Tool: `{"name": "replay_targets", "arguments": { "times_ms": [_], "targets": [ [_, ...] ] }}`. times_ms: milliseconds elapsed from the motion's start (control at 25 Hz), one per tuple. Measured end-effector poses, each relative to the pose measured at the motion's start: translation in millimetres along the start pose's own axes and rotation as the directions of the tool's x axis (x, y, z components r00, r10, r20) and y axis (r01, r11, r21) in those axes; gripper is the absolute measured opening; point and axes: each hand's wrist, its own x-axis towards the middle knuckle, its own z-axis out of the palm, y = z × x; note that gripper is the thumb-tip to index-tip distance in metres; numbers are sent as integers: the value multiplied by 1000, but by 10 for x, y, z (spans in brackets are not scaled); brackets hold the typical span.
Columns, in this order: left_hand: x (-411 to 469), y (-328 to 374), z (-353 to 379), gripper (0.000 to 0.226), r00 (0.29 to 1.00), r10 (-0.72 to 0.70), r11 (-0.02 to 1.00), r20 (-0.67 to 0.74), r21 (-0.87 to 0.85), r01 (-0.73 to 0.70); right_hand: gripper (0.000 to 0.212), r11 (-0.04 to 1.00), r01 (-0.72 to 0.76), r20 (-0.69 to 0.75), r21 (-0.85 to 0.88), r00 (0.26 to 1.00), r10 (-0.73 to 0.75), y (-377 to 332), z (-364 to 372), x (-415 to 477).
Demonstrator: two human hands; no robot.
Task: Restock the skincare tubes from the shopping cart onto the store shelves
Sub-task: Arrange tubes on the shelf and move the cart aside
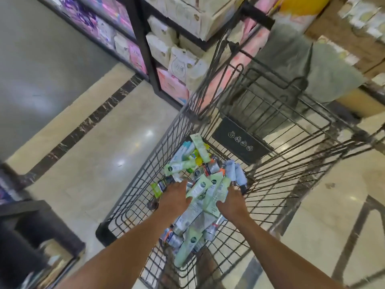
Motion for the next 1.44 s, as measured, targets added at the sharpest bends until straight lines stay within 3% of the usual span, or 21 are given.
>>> {"name": "replay_targets", "arguments": {
  "times_ms": [120, 240, 360, 560, 800, 960, 1120, 1280, 1440],
  "targets": [
    [352, 2, 249, 65, 997, -62, 998, 42, -23, 63, 67, 993, -108, 28, 41, 994, 107, 30, 161, 311],
    [626, 59, 479, 61, 992, -73, 997, 104, -28, 76, 85, 973, -203, 1, 111, 979, 204, 53, 319, 624],
    [791, 123, 677, 70, 990, -60, 998, 125, 8, 59, 100, 963, -253, -1, 93, 967, 254, 147, 438, 871],
    [891, 114, 911, 82, 986, -121, 992, 117, 49, 116, 100, 953, -292, 48, 79, 956, 289, 309, 511, 1042],
    [706, 191, 668, 65, 993, -104, 987, 63, -112, 111, 71, 956, -267, 119, 123, 960, 253, 296, 321, 1010],
    [398, 218, 467, 63, 981, -194, 911, 3, -371, 181, 54, 974, -165, 194, 153, 972, 134, 167, 111, 832],
    [-35, 241, 215, 49, 966, -251, 841, -55, -507, 190, 55, 946, -114, 279, 304, 960, 26, -12, -109, 503],
    [-544, 151, -36, 42, 937, -324, 740, -131, -652, 165, 20, 880, -112, 325, 461, 944, -50, -280, -199, 146],
    [-1128, -16, -145, 44, 895, -390, 659, -215, -745, 107, 34, 867, -85, 314, 491, 946, -86, -634, -84, -206]
  ]
}}
